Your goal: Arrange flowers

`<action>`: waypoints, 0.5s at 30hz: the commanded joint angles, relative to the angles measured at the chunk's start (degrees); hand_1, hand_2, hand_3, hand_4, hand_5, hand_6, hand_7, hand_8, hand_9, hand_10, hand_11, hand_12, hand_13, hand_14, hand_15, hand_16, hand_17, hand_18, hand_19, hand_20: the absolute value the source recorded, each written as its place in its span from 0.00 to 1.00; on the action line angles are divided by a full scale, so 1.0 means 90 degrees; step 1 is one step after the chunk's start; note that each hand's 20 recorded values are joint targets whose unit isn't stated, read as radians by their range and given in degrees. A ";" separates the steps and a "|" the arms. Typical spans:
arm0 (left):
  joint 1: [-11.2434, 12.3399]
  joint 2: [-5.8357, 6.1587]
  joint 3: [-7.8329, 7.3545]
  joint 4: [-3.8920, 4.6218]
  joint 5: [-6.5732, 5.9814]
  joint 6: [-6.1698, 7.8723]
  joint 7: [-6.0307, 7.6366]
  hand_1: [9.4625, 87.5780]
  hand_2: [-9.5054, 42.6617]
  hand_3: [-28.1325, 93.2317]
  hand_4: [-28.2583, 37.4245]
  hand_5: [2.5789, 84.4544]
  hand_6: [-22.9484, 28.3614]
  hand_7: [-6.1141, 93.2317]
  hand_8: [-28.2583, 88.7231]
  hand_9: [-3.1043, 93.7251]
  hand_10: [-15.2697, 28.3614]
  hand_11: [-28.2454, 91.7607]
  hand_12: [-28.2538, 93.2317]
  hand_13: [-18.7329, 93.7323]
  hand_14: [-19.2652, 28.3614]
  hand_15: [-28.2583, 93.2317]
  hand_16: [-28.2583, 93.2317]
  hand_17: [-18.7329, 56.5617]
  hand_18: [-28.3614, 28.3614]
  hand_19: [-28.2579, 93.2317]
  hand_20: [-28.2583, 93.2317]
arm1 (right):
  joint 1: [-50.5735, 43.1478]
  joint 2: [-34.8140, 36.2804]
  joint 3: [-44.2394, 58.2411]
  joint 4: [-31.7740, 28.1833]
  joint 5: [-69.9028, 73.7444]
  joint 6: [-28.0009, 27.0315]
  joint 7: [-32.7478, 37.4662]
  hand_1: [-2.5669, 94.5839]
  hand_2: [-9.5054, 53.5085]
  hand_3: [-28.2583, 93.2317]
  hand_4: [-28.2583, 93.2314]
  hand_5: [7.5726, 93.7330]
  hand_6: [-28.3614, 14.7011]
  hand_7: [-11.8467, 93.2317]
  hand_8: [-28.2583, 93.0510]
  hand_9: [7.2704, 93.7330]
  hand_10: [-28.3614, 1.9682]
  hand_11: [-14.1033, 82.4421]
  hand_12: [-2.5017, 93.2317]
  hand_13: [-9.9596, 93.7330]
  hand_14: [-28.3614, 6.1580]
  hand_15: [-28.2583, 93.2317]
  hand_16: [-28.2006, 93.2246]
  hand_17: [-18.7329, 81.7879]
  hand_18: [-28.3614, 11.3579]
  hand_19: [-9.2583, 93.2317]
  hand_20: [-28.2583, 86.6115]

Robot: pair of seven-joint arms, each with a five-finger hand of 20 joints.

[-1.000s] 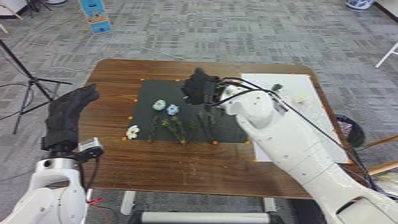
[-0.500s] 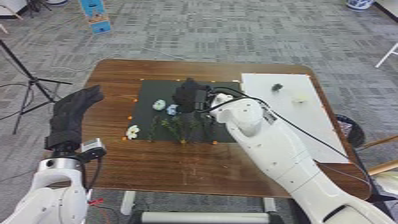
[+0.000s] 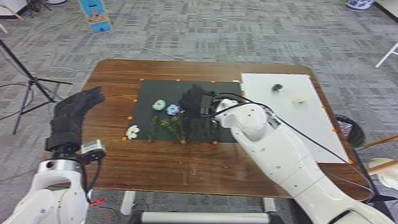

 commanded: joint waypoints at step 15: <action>0.0108 -0.0125 -0.0027 -0.0088 0.0066 0.0000 0.0003 0.21 0.53 0.81 0.00 0.58 0.52 0.22 0.16 0.56 0.65 0.40 0.32 0.49 0.67 0.32 0.22 0.34 0.65 0.29 0.36 | 0.0202 0.0254 -0.0139 -0.0133 -0.0423 -0.0289 0.0435 0.35 0.16 0.75 0.08 0.76 0.74 0.40 0.14 0.84 0.53 0.62 0.40 0.78 0.44 0.84 0.60 0.53 0.08 0.91 0.83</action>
